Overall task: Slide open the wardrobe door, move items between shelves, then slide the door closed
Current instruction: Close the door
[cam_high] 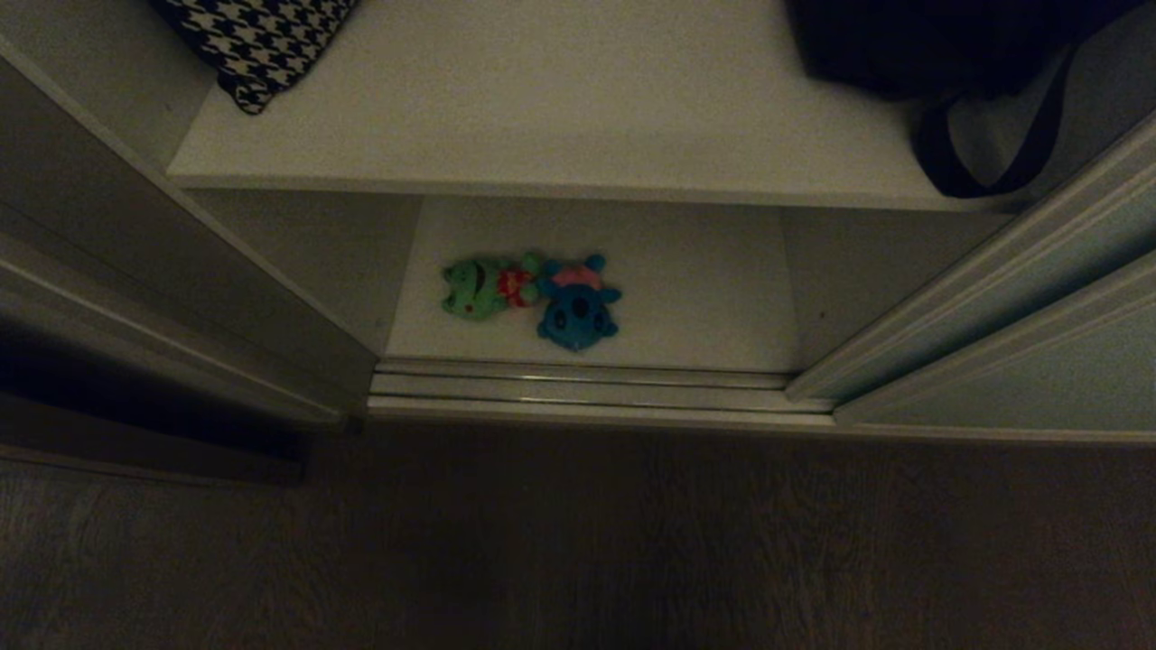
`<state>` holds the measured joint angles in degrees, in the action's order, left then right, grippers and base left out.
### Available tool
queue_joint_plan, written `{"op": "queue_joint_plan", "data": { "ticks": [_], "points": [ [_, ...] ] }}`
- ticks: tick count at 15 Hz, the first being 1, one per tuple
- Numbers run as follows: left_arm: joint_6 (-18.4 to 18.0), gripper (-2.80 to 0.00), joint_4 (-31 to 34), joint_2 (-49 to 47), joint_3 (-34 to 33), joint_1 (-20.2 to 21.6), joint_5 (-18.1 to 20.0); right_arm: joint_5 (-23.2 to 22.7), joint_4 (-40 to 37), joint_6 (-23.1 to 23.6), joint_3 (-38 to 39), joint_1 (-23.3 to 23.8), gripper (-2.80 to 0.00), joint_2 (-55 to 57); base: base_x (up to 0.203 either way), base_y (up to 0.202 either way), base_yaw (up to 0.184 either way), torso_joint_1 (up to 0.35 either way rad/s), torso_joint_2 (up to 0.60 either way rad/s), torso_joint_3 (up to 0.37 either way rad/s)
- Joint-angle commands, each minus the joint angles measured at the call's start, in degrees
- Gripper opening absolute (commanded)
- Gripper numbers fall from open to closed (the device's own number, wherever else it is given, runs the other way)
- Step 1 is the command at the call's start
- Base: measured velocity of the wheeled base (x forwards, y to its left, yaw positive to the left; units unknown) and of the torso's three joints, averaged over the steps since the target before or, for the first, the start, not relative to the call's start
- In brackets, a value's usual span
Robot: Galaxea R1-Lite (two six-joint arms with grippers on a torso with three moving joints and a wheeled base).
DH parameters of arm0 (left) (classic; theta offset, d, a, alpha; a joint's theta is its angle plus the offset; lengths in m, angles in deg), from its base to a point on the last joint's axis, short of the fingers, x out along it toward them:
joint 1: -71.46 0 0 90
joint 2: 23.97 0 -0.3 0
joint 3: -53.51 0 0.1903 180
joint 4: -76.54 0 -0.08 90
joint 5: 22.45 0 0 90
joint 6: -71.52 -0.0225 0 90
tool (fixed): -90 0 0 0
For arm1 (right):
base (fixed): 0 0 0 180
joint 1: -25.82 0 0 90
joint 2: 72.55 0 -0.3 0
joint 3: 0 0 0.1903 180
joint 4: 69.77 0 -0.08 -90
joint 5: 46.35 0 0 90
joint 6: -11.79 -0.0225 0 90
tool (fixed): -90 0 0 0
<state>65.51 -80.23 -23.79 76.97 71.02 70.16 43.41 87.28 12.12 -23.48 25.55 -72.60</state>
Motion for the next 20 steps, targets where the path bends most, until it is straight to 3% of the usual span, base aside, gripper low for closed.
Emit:
{"op": "queue_joint_plan", "data": {
  "ticks": [1,17,20],
  "points": [
    [-0.1,-2.80,0.0,-0.3,0.0,0.0,0.0,0.0,0.0,0.0,0.0,0.0,-2.80,0.0,0.000,0.000,0.000,0.003,-0.01,0.204],
    [-0.1,-2.80,0.0,-0.2,0.0,0.0,0.0,0.0,0.0,0.0,0.0,0.0,-2.80,0.0,0.000,0.000,0.000,0.004,0.00,0.205],
    [-0.1,-2.80,0.0,-0.2,0.0,0.0,0.0,0.0,0.0,0.0,0.1,0.0,-2.80,0.0,0.000,0.000,0.000,-0.002,0.00,0.025]
  ]
}}
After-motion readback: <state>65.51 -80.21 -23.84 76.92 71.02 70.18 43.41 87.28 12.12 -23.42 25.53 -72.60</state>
